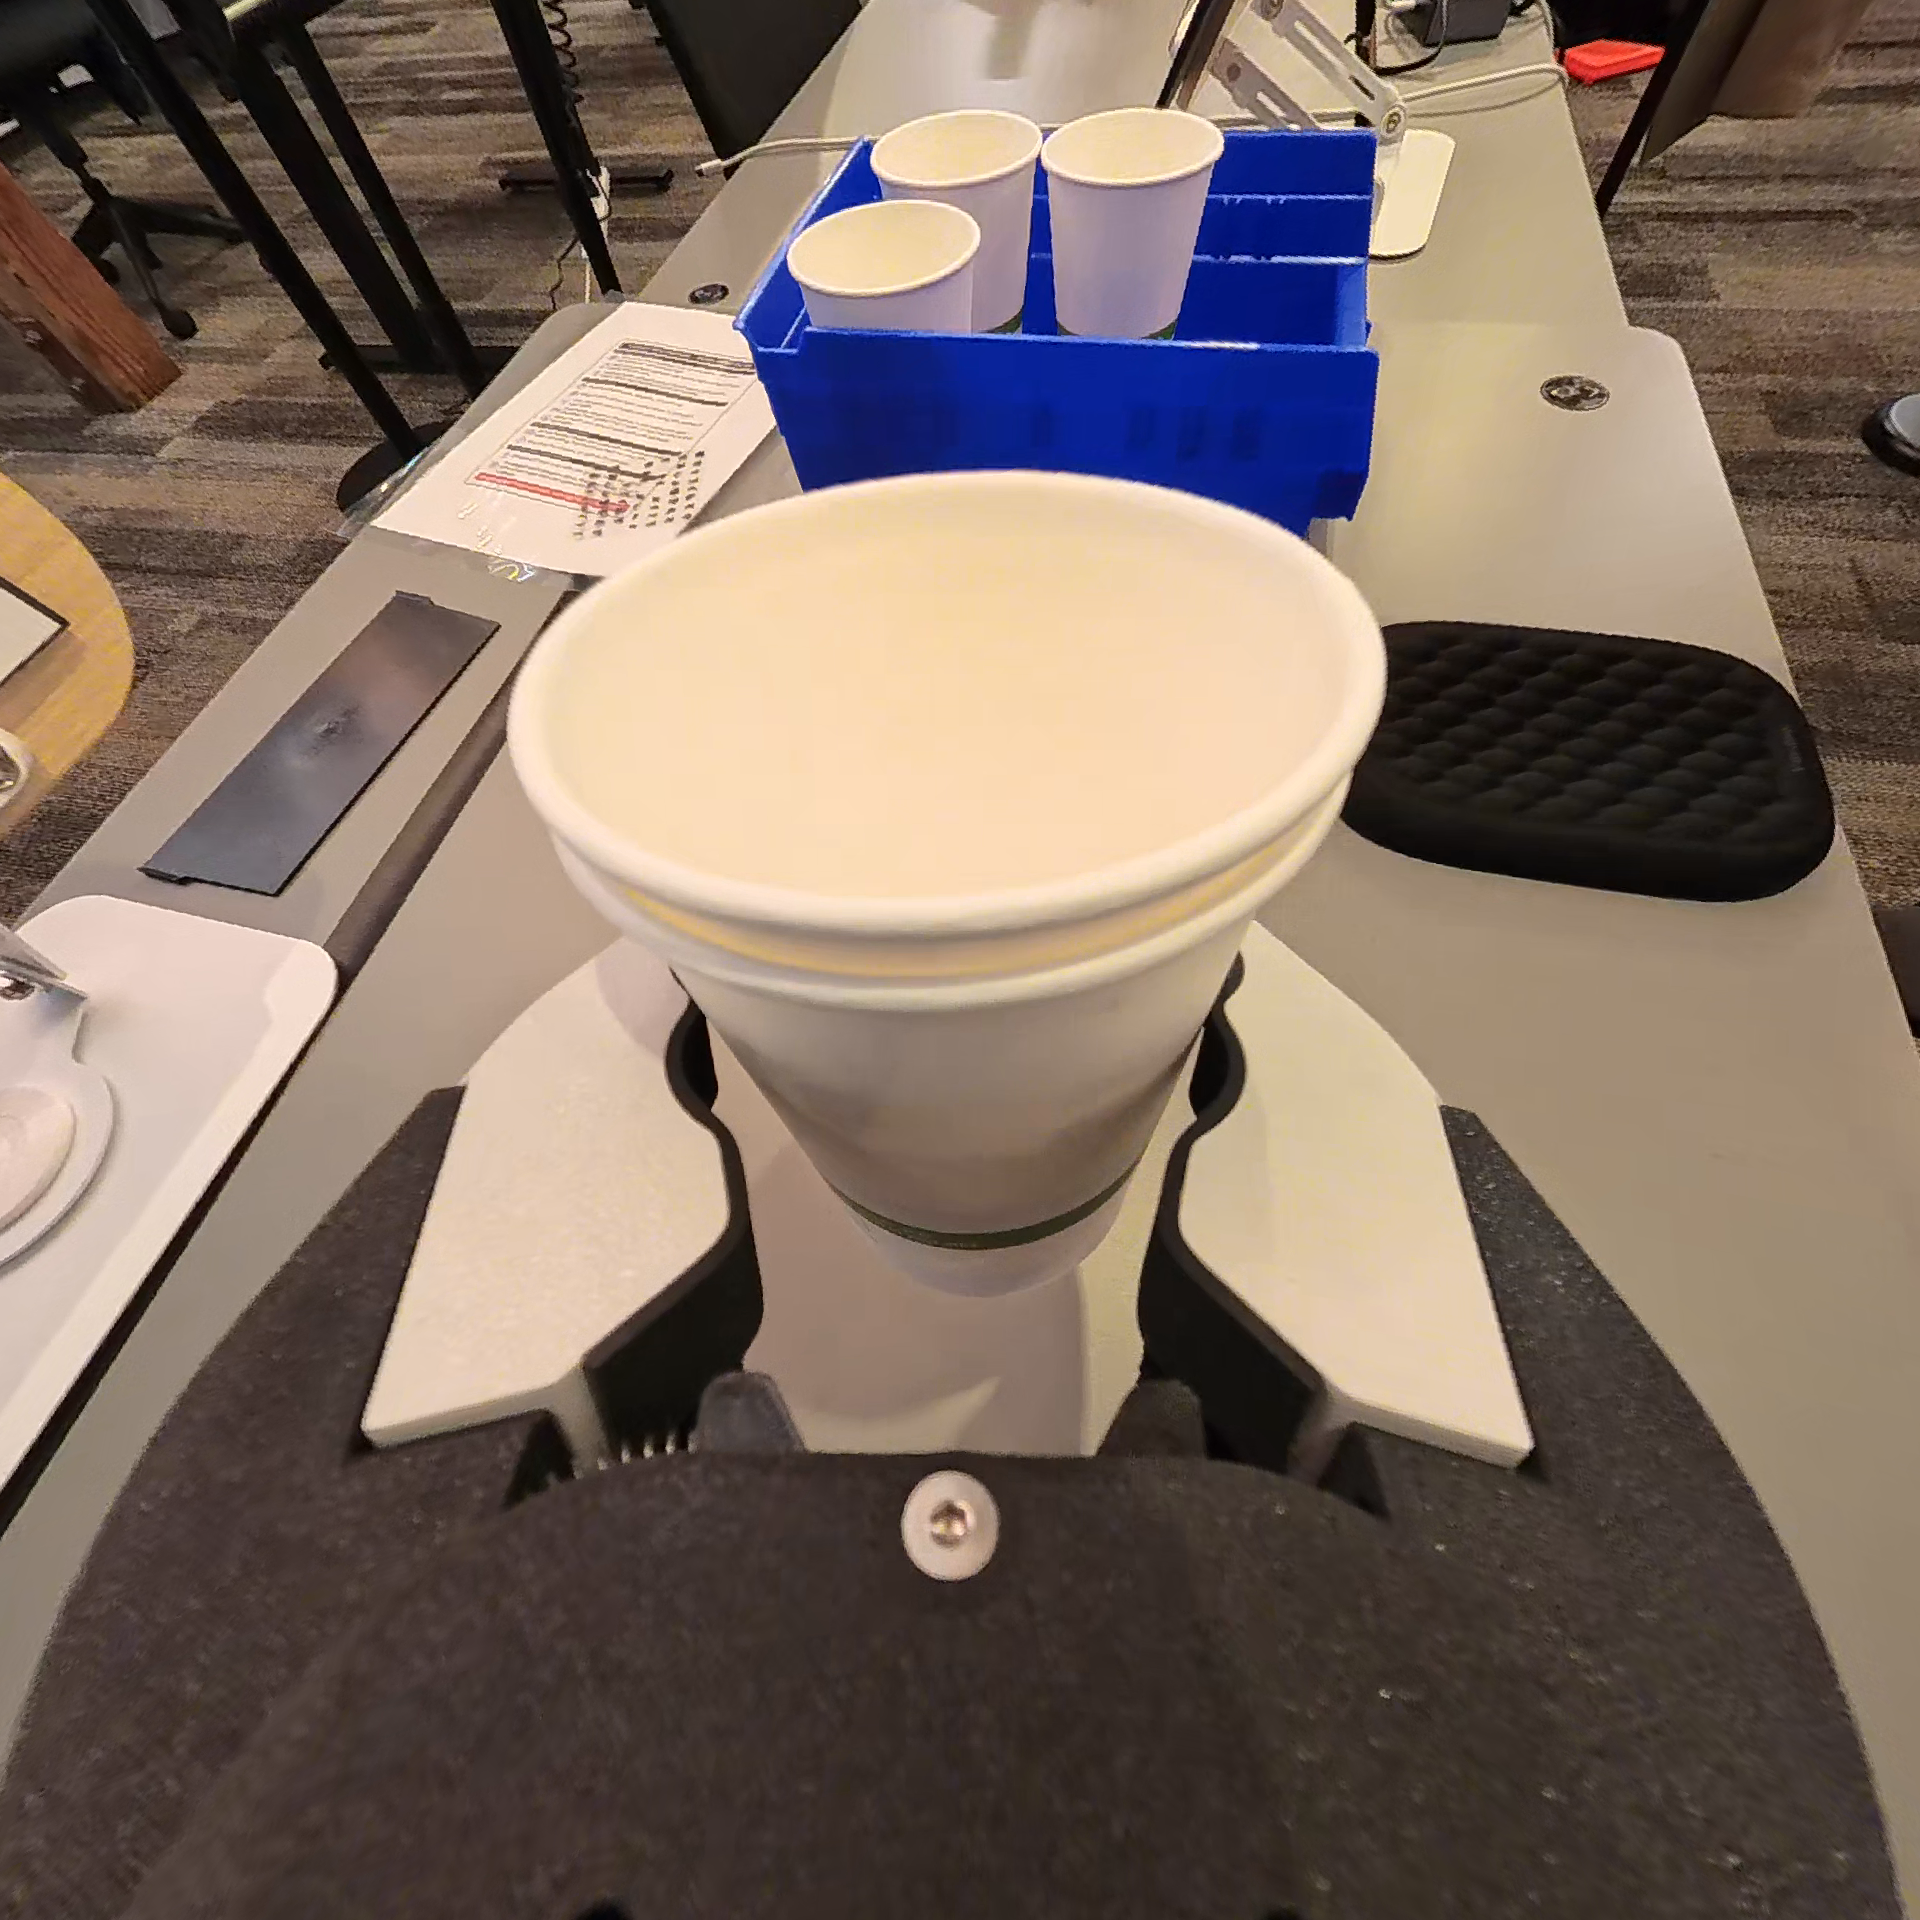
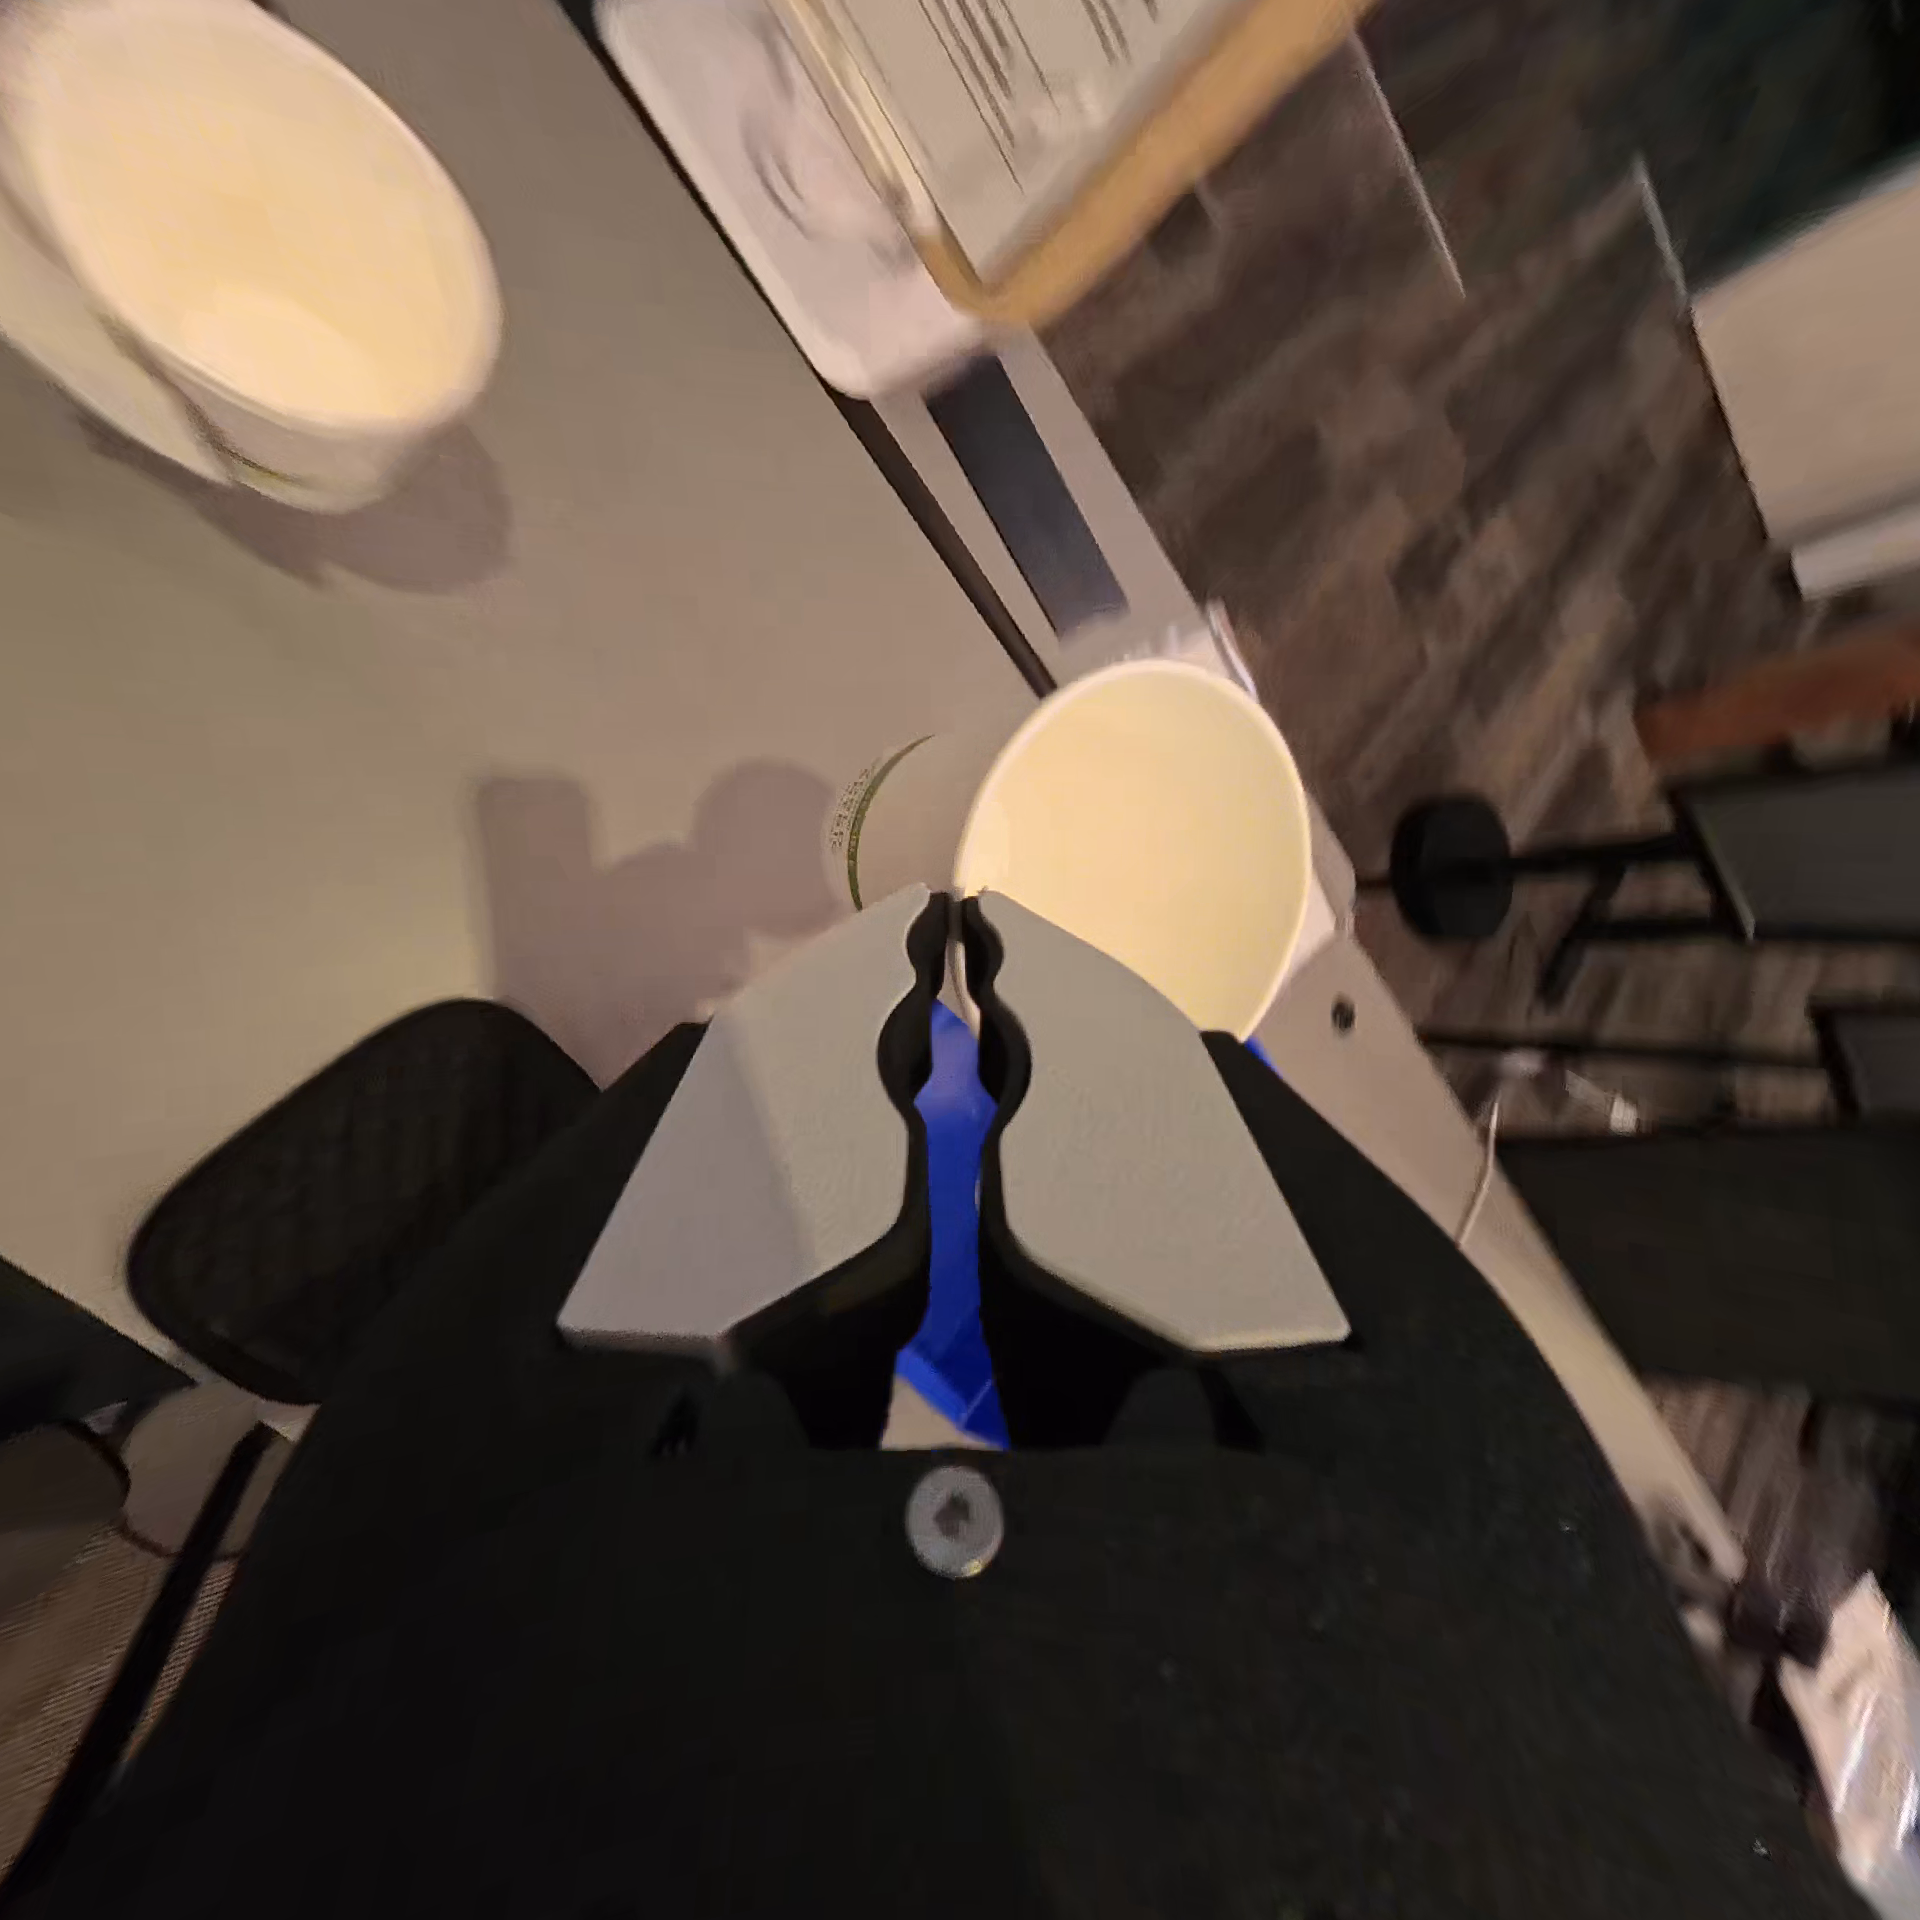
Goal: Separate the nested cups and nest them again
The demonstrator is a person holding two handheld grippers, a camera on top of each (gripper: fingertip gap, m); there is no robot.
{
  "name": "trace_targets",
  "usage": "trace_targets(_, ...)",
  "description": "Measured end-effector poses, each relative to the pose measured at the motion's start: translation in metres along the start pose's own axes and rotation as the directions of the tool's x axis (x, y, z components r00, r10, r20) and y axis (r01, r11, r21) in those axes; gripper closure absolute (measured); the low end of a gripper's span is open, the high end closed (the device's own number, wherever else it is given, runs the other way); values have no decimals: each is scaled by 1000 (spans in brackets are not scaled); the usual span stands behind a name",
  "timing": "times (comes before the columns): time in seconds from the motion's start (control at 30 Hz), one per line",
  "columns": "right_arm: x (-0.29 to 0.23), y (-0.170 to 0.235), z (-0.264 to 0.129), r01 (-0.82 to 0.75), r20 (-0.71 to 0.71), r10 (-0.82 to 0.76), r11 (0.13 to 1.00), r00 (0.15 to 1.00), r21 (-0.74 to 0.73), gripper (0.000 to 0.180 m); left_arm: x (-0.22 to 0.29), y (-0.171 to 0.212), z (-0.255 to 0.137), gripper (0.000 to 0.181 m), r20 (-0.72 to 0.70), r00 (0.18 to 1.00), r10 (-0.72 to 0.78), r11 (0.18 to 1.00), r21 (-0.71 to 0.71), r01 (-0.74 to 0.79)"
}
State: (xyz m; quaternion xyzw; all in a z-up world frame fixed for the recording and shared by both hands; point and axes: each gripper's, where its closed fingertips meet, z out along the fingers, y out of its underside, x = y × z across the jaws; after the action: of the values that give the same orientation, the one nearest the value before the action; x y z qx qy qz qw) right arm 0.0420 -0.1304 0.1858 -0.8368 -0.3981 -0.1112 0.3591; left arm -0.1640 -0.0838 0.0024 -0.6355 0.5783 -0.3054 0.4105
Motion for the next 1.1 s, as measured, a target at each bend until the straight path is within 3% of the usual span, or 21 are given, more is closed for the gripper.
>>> trace_targets(0.2, 28, 106, 47, -155, -102, 139, 974, 985, -168, 177, -2, 0, -1, 90, 3, 1000, -5, 1000, 4, 5)
trace_targets(0.47, 17, 172, 108, -147, -149, 108, 948, 983, -283, 177, 0, 1, 1, 90, -1, 1000, 4, 1000, -6, -4)
trace_targets(0.7, -1, 196, 145, -168, -89, 147, 933, 985, -318, 177, 0, -1, -1, 90, -1, 1000, 4, 1000, 0, -4)
trace_targets(1.1, -5, 207, 171, -153, -90, 130, 930, 987, -333, 177, 0, -3, -3, 90, 1, 1000, 7, 1000, 9, -7)
